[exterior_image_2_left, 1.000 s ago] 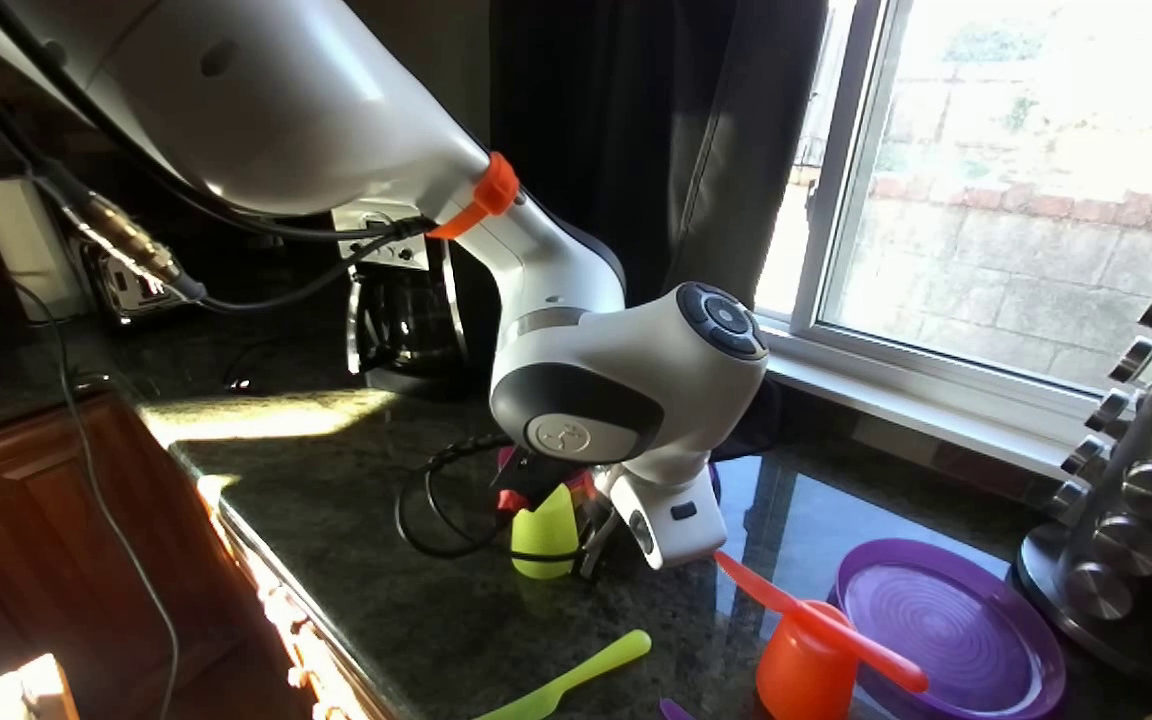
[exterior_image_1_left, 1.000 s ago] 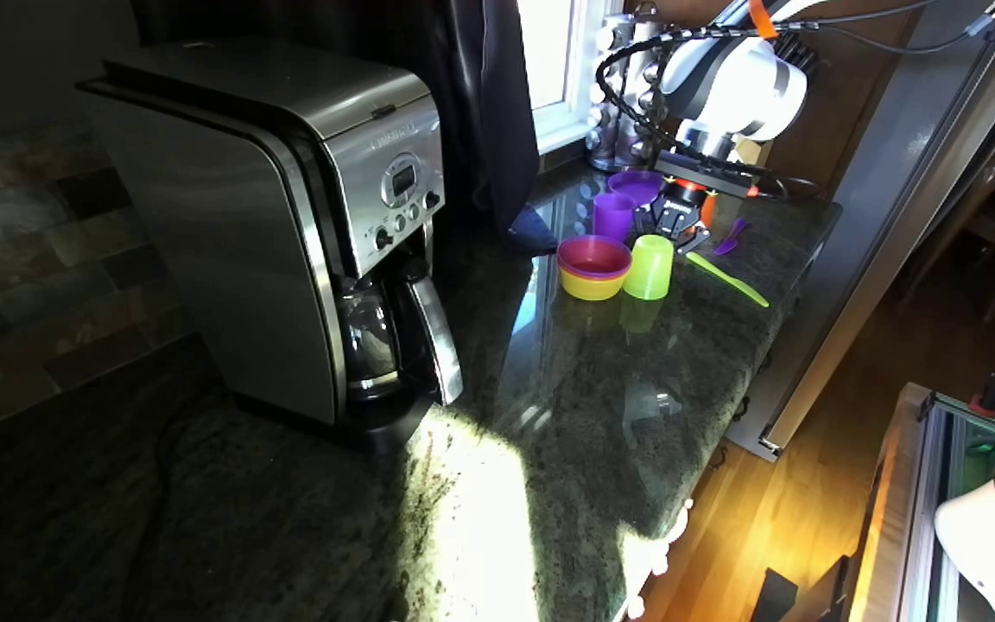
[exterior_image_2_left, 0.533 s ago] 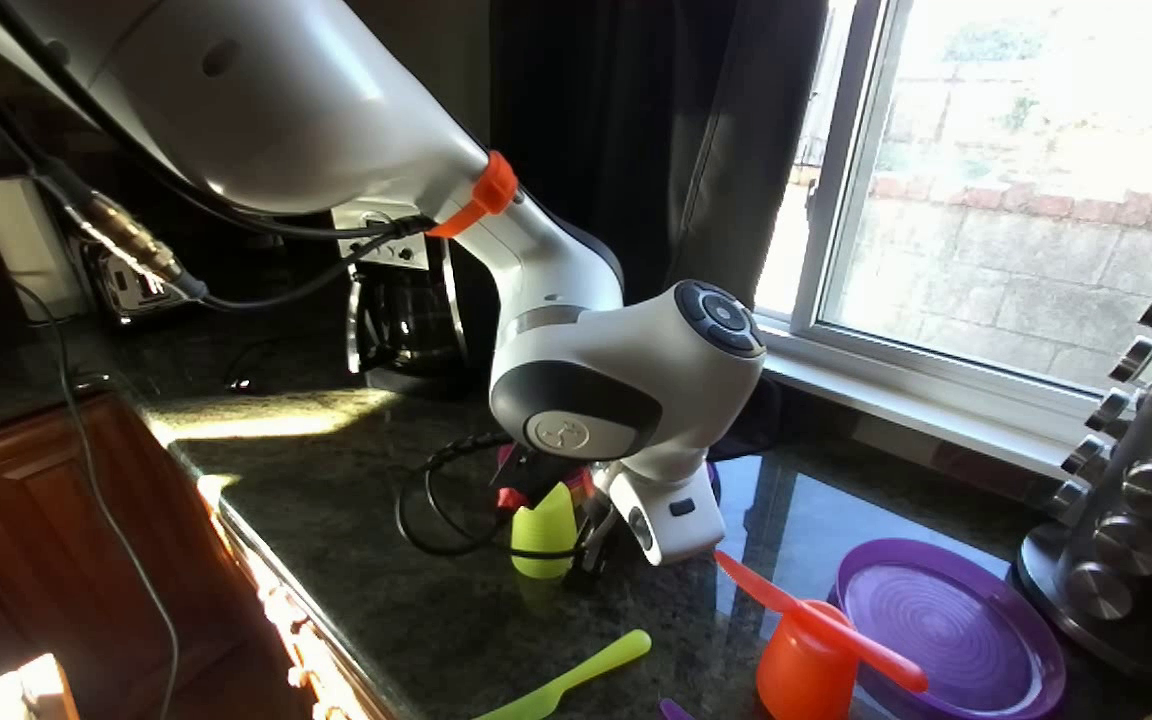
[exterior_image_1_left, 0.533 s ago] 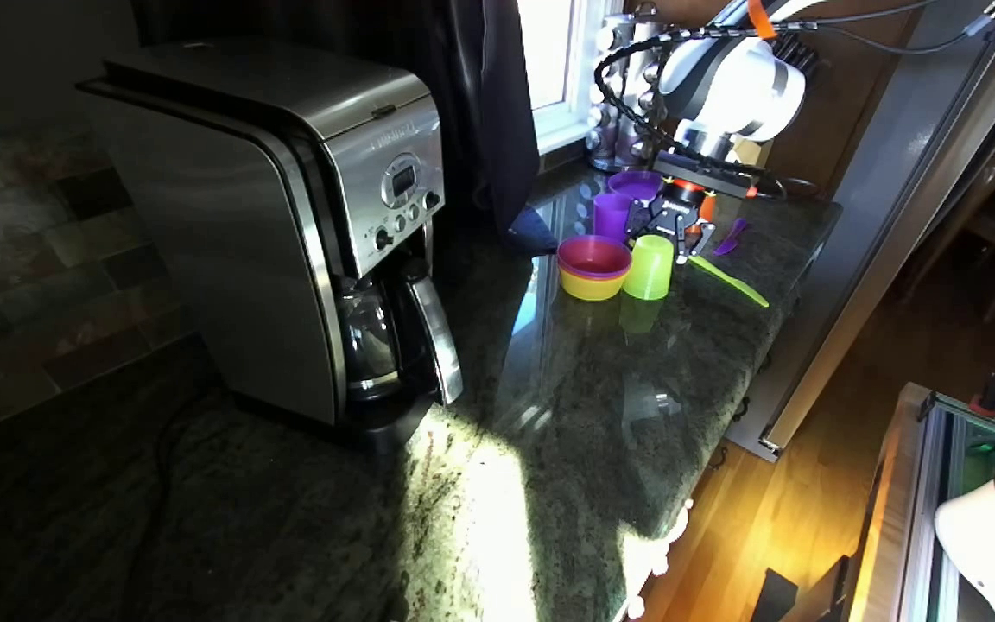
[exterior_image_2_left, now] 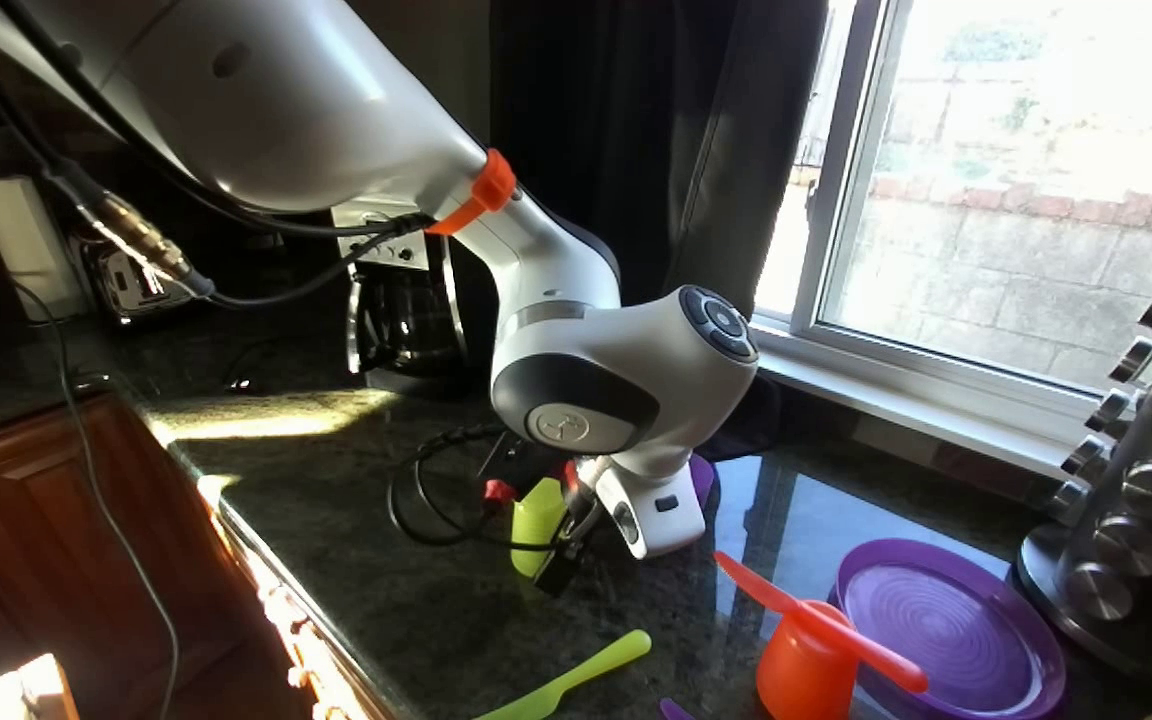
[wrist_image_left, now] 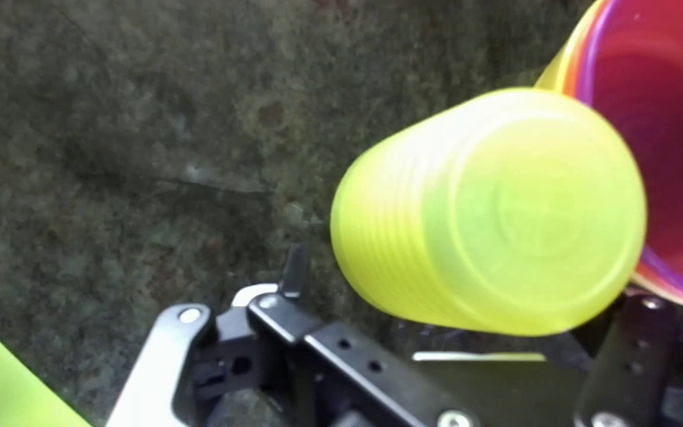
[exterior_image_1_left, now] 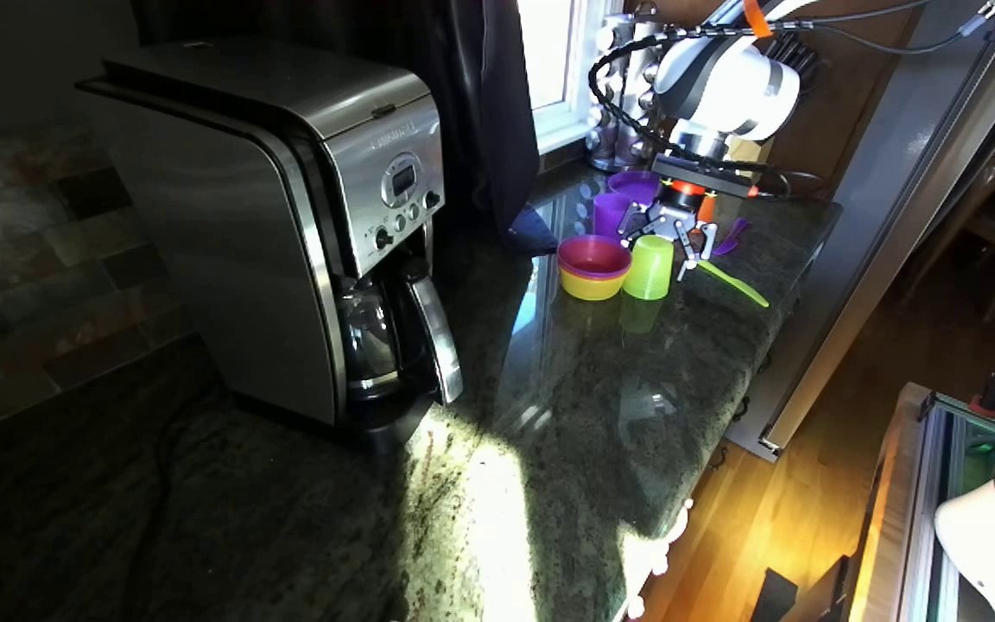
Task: Remove the yellow knife from the top of the yellow cup then place the cup upside down.
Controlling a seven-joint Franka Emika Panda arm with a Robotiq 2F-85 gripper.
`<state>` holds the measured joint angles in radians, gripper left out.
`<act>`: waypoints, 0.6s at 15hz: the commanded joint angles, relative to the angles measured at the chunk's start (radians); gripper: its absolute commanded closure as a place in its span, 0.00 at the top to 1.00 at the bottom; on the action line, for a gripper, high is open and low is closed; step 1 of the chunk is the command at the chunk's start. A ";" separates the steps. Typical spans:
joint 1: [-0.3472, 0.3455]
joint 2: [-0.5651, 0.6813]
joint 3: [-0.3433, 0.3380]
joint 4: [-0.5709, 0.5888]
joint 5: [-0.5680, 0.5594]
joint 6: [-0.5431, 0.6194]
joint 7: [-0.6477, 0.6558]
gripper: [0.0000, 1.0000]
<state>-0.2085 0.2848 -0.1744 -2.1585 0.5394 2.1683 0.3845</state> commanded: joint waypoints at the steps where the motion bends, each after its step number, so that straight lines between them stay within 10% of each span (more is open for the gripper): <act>1: -0.008 0.031 0.005 0.039 0.012 -0.065 -0.016 1.00; 4: -0.009 0.042 0.005 0.050 0.015 -0.088 -0.017 0.97; 5: -0.009 0.043 0.004 0.051 0.015 -0.092 -0.018 0.78; 9: -0.014 0.053 0.004 0.064 0.023 -0.104 -0.019 0.54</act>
<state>-0.2094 0.3120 -0.1723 -2.1264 0.5416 2.1086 0.3829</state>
